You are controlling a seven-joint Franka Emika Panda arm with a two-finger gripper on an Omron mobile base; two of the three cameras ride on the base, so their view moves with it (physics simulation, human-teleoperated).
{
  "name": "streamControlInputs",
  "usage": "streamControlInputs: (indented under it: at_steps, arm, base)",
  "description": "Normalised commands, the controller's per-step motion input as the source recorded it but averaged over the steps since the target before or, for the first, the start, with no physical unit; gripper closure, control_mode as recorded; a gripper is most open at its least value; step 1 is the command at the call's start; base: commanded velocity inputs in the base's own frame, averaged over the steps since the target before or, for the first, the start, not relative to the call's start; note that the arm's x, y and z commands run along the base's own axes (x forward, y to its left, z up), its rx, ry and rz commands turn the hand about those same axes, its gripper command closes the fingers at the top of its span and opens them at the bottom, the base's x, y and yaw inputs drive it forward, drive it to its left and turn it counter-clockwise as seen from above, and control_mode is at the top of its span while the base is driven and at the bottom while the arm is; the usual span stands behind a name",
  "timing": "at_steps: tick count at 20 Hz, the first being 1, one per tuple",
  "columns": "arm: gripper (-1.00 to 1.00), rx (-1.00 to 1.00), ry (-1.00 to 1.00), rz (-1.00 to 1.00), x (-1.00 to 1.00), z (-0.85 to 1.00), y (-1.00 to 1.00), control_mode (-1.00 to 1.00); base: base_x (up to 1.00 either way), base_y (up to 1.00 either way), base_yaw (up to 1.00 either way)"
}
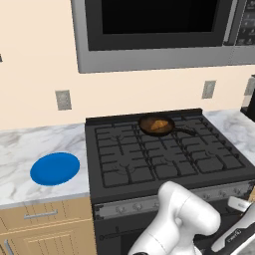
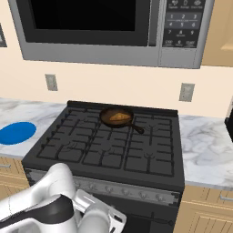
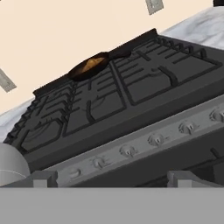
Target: Pick the croissant and place it on the pan. Then turn on the stove to warm the croissant.
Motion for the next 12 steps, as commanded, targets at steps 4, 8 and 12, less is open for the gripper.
streamControlInputs:
  at_steps: [4,8,12]
  arm:
    - [-1.0,0.0,0.0,0.11,0.13,0.0,0.0,-1.0]
    - [-1.0,0.0,0.0,0.09,0.18,-0.02,0.0,-1.0]
    - [-1.0,0.0,0.0,0.08,0.13,-0.09,-0.01,-1.0]
  base:
    - [0.0,0.0,0.0]
    - [0.0,0.0,0.0]
    - [0.0,0.0,0.0]
